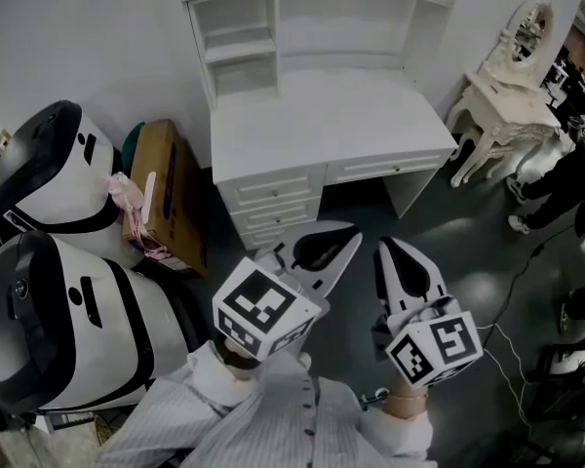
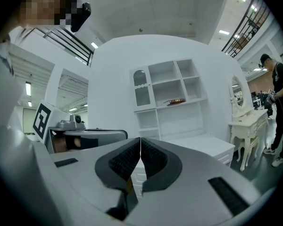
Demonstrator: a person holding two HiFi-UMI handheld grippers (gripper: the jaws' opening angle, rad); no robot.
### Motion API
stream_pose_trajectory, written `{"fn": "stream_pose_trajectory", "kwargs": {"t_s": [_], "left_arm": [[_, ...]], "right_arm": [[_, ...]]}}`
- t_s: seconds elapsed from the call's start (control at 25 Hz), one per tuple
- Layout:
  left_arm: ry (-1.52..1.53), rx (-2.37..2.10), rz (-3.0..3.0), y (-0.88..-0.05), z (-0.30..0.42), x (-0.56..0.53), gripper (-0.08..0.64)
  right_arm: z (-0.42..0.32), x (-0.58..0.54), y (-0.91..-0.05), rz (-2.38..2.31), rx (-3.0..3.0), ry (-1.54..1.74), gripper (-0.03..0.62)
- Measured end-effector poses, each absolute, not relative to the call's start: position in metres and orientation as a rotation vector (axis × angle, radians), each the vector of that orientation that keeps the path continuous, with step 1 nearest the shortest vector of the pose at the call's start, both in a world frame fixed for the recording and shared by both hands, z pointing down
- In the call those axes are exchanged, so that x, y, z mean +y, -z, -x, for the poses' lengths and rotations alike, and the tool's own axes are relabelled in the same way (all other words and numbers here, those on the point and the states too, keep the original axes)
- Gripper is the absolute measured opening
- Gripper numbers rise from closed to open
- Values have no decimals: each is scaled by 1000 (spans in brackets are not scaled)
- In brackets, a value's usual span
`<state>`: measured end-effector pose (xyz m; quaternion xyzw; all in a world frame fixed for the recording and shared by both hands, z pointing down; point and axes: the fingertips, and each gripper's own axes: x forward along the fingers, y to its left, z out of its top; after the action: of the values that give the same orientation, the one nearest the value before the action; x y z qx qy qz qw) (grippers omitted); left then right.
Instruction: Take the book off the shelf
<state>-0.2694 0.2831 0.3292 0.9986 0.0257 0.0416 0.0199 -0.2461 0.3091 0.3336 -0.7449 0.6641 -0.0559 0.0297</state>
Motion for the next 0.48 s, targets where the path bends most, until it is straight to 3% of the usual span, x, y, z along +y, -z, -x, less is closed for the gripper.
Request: {"fn": "stream_pose_trajectory", "kwargs": {"t_s": [0.48], "left_arm": [[-130,72,-3113,-327,217,225,11]], "right_arm": [[200,249,-329,2298,2091,154,15]]}}
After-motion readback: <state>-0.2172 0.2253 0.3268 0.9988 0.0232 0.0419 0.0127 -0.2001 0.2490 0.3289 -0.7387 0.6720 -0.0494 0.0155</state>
